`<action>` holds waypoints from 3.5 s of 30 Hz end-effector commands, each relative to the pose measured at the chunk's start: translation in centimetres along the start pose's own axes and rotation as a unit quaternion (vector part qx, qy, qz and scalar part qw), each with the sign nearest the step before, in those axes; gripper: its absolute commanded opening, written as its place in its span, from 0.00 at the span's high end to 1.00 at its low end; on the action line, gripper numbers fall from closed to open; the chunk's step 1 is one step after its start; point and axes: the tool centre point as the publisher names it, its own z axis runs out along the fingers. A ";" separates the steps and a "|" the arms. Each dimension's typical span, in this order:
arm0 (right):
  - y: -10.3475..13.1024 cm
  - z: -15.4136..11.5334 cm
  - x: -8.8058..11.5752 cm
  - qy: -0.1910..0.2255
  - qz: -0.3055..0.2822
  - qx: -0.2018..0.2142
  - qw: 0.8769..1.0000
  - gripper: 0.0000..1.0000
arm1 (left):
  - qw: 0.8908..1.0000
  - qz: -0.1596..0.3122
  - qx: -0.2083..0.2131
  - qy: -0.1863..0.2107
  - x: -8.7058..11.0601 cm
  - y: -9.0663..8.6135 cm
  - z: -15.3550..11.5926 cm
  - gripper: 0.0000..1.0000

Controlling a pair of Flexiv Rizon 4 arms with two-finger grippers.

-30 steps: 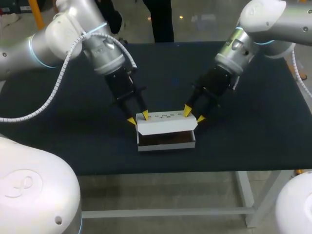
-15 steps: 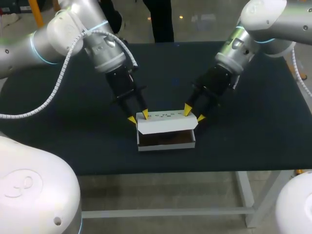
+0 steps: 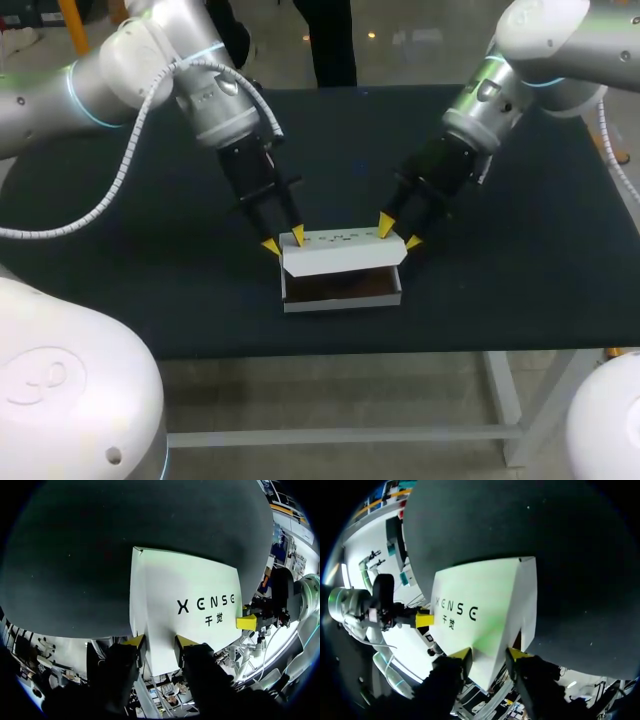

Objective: Assemble the packaging by folding the flat box into shape, placing the metal phone stand inside, and closing the box properly

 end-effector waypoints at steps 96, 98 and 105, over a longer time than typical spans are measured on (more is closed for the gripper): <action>2.7 -0.6 2.5 -0.004 0.005 0.052 0.999 0.53 | 0.995 -0.016 -0.034 0.097 1.9 -2.3 -1.6 0.64; 2.7 -0.6 2.5 -0.003 0.005 0.052 0.999 0.53 | 0.994 -0.016 -0.032 0.104 1.8 -2.2 -1.7 0.64; 2.8 -0.6 2.4 -0.002 0.005 0.053 0.999 0.52 | 0.992 -0.016 -0.023 0.120 1.8 -2.1 -1.7 0.61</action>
